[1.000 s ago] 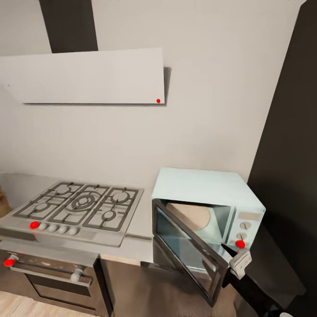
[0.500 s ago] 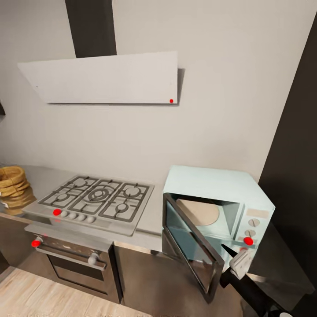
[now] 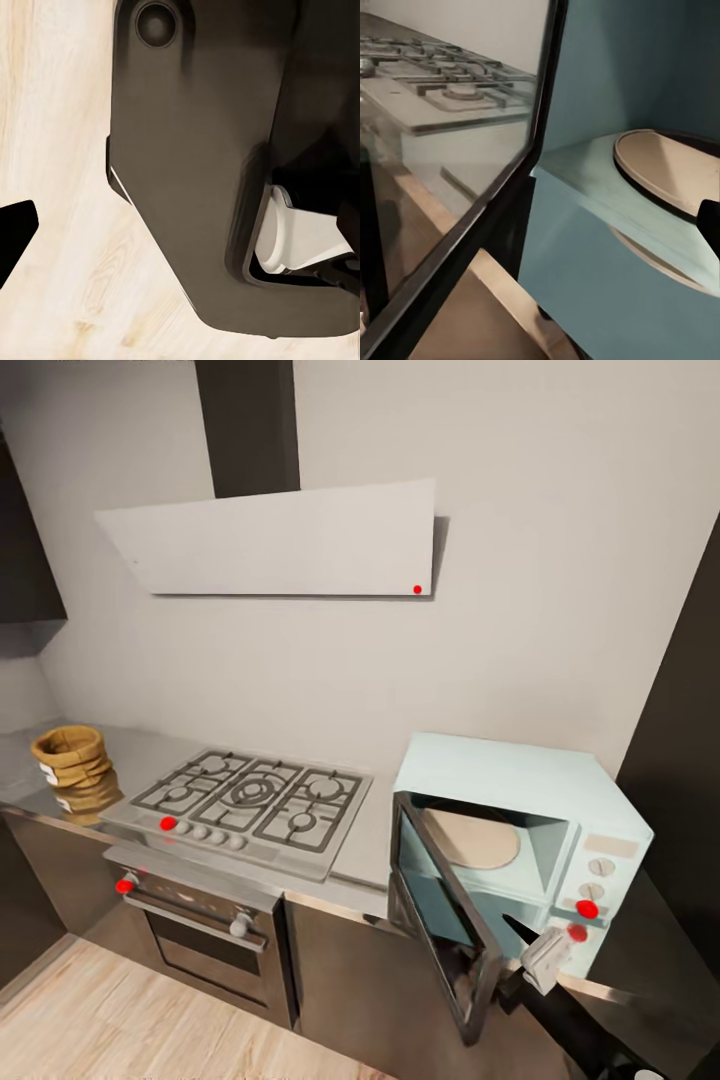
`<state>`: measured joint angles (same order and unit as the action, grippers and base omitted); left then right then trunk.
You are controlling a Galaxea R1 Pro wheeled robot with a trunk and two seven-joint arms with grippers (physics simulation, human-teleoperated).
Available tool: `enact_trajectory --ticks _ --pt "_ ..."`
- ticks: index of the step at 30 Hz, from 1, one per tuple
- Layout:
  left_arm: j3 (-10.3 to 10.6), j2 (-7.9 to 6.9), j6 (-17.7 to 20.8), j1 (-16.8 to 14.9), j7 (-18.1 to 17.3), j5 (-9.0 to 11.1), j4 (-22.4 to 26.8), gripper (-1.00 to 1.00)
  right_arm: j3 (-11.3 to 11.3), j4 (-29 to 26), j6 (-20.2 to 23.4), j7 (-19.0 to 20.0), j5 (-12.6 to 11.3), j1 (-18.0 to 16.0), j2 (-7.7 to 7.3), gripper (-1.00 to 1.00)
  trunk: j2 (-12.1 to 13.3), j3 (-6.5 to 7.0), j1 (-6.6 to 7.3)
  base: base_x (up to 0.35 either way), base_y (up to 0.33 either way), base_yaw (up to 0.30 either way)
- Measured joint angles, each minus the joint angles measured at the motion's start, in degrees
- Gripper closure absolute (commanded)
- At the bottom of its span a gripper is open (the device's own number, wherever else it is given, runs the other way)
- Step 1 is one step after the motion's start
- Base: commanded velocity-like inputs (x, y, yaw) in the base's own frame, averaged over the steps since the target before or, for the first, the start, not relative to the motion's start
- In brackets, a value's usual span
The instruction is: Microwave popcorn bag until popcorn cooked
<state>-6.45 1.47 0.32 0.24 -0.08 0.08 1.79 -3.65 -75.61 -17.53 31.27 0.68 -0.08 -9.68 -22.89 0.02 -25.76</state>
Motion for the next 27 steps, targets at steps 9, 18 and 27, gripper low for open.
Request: enact_trajectory --ticks 9,18,27 --pt "0.0 0.0 0.0 0.0 0.0 0.0 0.0 -1.0 0.04 0.0 -0.01 -0.04 -0.05 0.0 0.0 -1.0 0.0 0.0 0.0 0.0 0.0 0.162" --pt "-0.01 0.0 0.0 0.0 0.0 0.0 0.0 -1.0 0.04 0.0 -0.08 -0.12 -0.23 0.0 0.96 -1.0 0.0 0.0 0.0 0.0 0.0 0.164" --pt "-0.01 0.0 0.0 0.0 0.0 0.0 0.0 -1.0 -0.07 -0.01 -0.27 -0.3 -4.56 0.0 2.36 -1.0 0.0 0.0 0.0 -0.003 0.0 0.168"
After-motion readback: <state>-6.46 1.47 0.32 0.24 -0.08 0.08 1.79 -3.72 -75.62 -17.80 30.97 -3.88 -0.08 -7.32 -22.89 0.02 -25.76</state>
